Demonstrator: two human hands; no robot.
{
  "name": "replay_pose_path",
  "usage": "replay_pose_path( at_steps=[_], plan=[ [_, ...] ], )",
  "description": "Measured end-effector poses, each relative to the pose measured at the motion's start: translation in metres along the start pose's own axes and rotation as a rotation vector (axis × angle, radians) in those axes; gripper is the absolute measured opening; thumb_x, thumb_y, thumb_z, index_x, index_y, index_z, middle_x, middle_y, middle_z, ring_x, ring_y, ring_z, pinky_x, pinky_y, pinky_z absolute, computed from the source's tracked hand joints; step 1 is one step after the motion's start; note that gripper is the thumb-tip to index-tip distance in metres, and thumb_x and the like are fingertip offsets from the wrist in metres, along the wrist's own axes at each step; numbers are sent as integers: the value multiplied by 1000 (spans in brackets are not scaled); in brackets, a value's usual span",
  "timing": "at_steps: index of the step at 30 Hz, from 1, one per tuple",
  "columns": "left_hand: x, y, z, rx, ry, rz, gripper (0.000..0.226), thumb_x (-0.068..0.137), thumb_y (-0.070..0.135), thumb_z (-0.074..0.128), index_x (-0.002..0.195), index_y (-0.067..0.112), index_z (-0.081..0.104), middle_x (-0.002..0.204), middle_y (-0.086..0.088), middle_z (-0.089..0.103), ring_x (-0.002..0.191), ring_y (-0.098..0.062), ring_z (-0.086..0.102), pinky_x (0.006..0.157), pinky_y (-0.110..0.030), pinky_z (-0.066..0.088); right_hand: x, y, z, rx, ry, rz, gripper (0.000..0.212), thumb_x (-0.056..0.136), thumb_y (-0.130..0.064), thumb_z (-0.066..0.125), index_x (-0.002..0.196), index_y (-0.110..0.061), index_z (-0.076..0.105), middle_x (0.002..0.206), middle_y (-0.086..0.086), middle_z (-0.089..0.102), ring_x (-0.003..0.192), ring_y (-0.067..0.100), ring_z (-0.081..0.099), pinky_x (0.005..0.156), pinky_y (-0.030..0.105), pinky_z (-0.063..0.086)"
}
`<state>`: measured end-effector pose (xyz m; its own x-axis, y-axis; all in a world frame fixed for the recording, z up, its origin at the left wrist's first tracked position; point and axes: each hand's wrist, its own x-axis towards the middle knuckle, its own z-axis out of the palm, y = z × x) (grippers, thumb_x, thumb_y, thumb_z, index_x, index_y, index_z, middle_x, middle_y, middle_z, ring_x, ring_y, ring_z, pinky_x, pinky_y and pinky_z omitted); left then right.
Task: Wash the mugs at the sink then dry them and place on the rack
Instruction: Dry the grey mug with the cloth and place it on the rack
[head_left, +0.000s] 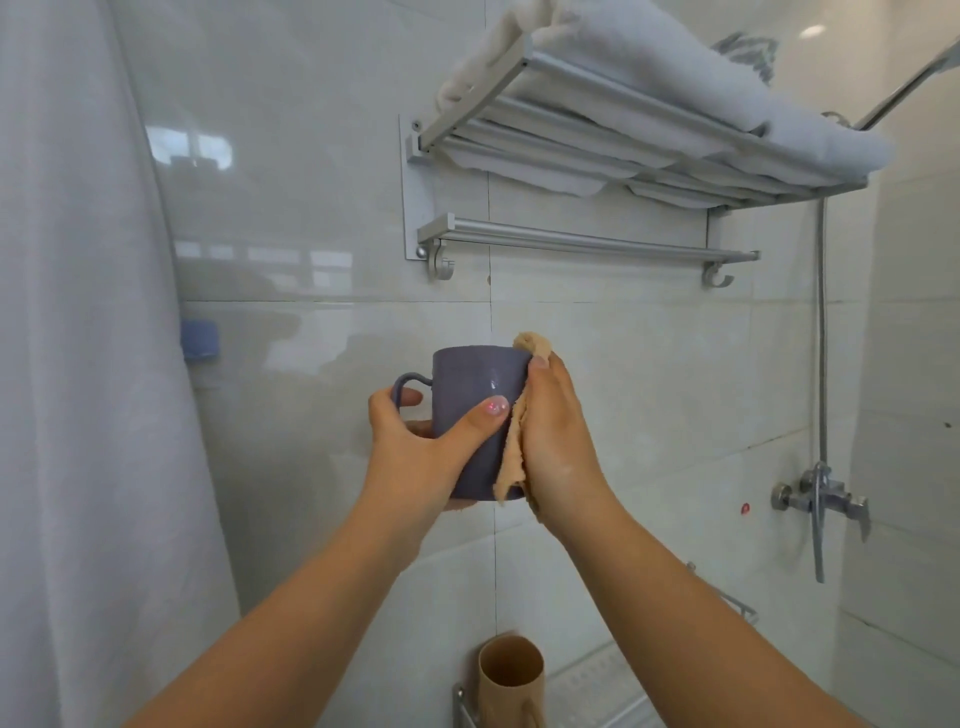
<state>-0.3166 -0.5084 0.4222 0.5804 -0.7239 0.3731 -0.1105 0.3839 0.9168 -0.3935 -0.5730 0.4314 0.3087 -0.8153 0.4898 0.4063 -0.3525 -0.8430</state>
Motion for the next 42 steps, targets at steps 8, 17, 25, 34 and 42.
replay_pose_path(
  at_steps=[8, 17, 25, 34, 42],
  plan=[
    [19, 16, -17, -123, -155, -259, 46, 89, 62, 48, 107, 22, 62, 102, -4, 70, 81, -26, 68, 73, -45, 58, 11, -12, -18, 66, -58, 183, 37, 100, -41, 37, 107, -22, 67, 97, -2, 74, 89, 15, 69, 84, 35, 52],
    [14, 3, -1, -231, -80, -139, 39, 91, 52, 50, 111, 20, 62, 109, -9, 71, 97, -31, 69, 76, -53, 57, 1, -4, -10, -259, 62, -110, 35, 103, -40, 25, 124, -29, 51, 117, -11, 58, 100, 1, 57, 90, 20, 44],
    [8, 0, 7, 10, -17, 137, 26, 100, 46, 36, 89, 33, 56, 83, 13, 63, 75, 2, 60, 61, -12, 47, -21, 24, 12, -863, 125, -622, 59, 96, -45, 19, 149, -19, 18, 152, 3, 25, 138, 21, 31, 105, 37, 38],
    [9, 10, 2, -80, -13, 120, 18, 101, 41, 36, 90, 32, 48, 97, 11, 60, 83, -10, 62, 67, -37, 56, 12, -15, -8, -289, -100, -72, 41, 101, -48, 26, 128, -31, 51, 108, -16, 62, 95, 1, 59, 90, 31, 49],
    [11, -4, 14, -9, 64, 191, 22, 100, 42, 38, 89, 29, 52, 92, 8, 62, 82, -7, 60, 70, -28, 49, 4, -4, -14, -36, -11, 204, 33, 103, -40, 28, 109, -27, 57, 99, -4, 66, 85, 12, 61, 65, 29, 53]
  ],
)
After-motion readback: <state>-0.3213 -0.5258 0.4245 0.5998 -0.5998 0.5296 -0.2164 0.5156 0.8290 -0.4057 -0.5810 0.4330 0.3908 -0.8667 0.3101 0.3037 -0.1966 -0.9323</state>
